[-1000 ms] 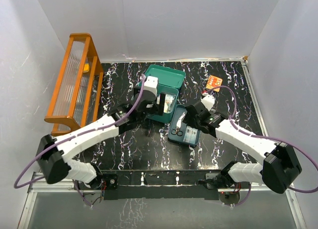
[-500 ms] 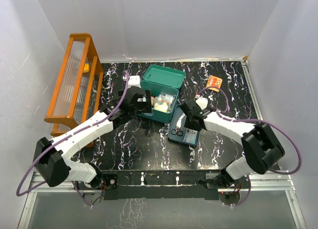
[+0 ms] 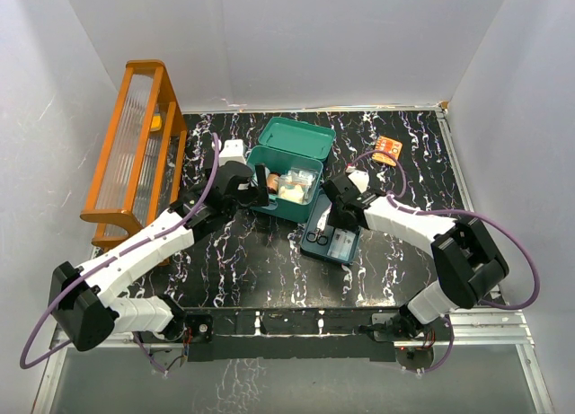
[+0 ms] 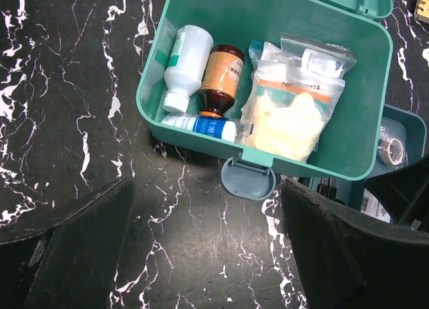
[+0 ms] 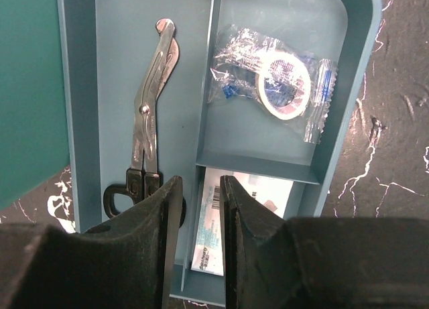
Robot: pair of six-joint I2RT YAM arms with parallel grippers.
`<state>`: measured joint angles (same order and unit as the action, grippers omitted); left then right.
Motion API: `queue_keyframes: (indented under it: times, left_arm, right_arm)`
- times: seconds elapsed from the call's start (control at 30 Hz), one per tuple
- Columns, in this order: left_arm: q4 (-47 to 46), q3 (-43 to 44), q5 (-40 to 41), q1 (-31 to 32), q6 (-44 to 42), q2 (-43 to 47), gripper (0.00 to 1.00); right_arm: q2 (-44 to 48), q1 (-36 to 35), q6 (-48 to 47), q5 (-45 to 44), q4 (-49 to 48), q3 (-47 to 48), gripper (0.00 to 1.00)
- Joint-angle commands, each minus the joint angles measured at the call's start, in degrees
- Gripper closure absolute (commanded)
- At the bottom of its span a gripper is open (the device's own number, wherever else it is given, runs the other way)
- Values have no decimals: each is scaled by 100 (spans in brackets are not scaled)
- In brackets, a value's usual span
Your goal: Organize the medicine kit
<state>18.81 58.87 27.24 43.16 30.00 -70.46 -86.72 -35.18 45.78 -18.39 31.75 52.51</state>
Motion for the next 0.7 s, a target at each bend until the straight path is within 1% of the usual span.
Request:
queue_keyframes:
  times: [0.0,0.1,0.17,0.2,0.33,0.53,0.67]
  left_arm:
    - [-155,-74,123,-62,-116,210,11]
    - [-166,-133,132,-70,-113,249,10]
    - [-174,-168,124,-78,-96,288,10]
    - [-176,-184,117,-86,-85,302,10]
    - [-188,-250,80,-88,-73,367,9]
    - [-206,-313,38,-109,-71,417,9]
    - [-235,-324,-14,-115,-60,400,8]
  right_arm:
    - [287,1,86,25,-203,207,73]
    - [126,-6,161,54,-176,227,74]
    - [-67,1,253,24,-43,284,79]
    - [-146,-6,263,39,-33,285,80]
    - [-330,1,419,116,-152,265,82]
    - [-487,-1,400,45,-219,340,82]
    - [-629,1,333,5,-219,413,87]
